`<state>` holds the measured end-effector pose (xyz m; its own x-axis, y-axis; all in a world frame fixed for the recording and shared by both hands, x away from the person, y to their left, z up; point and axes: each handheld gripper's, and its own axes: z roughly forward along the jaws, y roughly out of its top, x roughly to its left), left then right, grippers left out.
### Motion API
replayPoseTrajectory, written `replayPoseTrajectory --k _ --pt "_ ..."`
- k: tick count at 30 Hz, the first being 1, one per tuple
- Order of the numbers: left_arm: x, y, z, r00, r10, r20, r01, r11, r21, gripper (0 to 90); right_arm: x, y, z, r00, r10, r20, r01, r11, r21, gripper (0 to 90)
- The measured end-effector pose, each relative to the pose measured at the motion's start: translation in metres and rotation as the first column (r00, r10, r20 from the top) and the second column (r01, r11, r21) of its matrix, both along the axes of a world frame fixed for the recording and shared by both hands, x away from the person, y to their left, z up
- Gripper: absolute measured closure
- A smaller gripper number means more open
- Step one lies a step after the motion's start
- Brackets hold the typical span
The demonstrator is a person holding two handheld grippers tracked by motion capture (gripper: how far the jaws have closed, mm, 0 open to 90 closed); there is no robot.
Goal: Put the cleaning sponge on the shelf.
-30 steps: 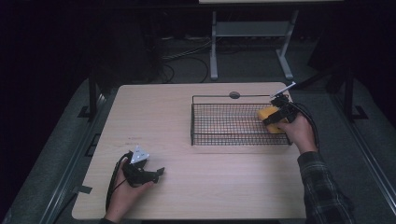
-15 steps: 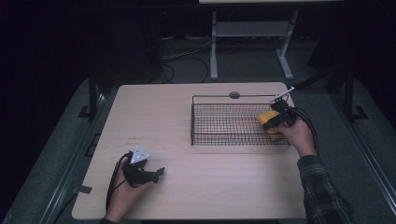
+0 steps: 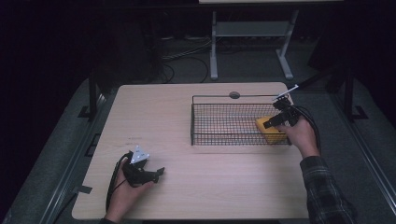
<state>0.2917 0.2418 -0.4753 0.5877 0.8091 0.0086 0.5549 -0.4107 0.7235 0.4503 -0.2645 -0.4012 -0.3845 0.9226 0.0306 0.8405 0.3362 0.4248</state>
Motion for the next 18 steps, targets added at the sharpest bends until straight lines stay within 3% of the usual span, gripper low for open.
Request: replayPoseTrajectory --k 8,18 --pt "0.0 -0.001 0.0 1.0 0.003 -0.001 -0.003 1.0 -0.001 13.1 -0.015 -0.004 0.02 0.9975 0.02 0.067 -0.023 0.9988 0.044 11.7" --pt "0.0 -0.001 0.0 1.0 0.003 -0.001 -0.003 1.0 -0.001 13.0 -0.035 0.0 0.03 0.9907 0.063 0.121 -0.07 0.9958 0.059 2.1"
